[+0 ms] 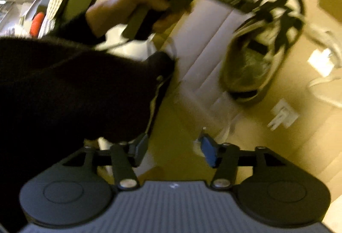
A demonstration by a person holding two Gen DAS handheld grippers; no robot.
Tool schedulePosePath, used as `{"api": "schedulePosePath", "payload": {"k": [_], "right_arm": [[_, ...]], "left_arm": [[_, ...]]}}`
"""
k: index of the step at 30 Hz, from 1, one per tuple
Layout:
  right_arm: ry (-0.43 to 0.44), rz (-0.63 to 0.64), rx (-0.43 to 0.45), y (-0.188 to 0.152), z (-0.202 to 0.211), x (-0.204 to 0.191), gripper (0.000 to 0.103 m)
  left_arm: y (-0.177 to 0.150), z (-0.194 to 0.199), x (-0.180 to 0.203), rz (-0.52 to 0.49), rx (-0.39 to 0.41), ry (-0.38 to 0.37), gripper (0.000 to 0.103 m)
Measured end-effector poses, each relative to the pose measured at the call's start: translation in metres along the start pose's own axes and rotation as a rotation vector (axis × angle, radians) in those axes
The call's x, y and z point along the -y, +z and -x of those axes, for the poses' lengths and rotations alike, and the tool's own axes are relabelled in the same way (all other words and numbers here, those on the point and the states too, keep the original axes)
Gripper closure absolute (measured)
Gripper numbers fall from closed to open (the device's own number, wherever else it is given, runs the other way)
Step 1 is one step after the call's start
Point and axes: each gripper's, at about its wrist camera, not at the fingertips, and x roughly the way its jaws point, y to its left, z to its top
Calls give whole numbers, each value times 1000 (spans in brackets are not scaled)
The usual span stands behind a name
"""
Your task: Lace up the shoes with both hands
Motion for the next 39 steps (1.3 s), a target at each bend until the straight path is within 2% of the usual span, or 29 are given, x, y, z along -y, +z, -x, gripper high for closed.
{"api": "schedulePosePath", "payload": {"k": [3, 7, 10, 12, 15, 18, 21, 23, 29, 31, 32, 35, 39], "right_arm": [[-22, 4, 11, 4, 4, 12, 21], [-95, -69, 81, 6, 17, 50, 19], [-163, -151, 130, 9, 17, 78, 21], [-237, -203, 158, 13, 10, 97, 30], [-335, -253, 186, 17, 2, 119, 37], [-389, -283, 217, 21, -3, 133, 46], [-446, -303, 256, 28, -4, 146, 53], [-462, -355, 283, 34, -1, 161, 58], [-475, -438, 308, 41, -1, 186, 62], [-500, -411, 309, 43, -2, 184, 78], [-511, -398, 310, 44, -2, 184, 98], [-490, -408, 318, 41, -1, 186, 101], [-459, -436, 366, 37, 11, 183, 101]], "left_arm": [[0, -2, 0, -7, -11, 4, 39], [-4, -5, 5, -28, -29, 7, 37], [-6, -5, 9, -45, -32, 28, 36], [-7, -8, 14, -61, -59, 60, 36], [-9, -10, 23, -106, -67, 90, 36], [-8, -5, 34, -167, -28, 111, 36], [-3, 0, 35, -167, 2, 101, 36], [0, 4, 35, -158, 23, 87, 36], [3, 5, 39, -144, 41, 66, 36], [4, 4, 40, -143, 38, 64, 36], [4, 4, 41, -142, 38, 64, 36], [4, 6, 42, -135, 51, 60, 36], [7, 10, 50, -145, 87, 13, 38]]}}
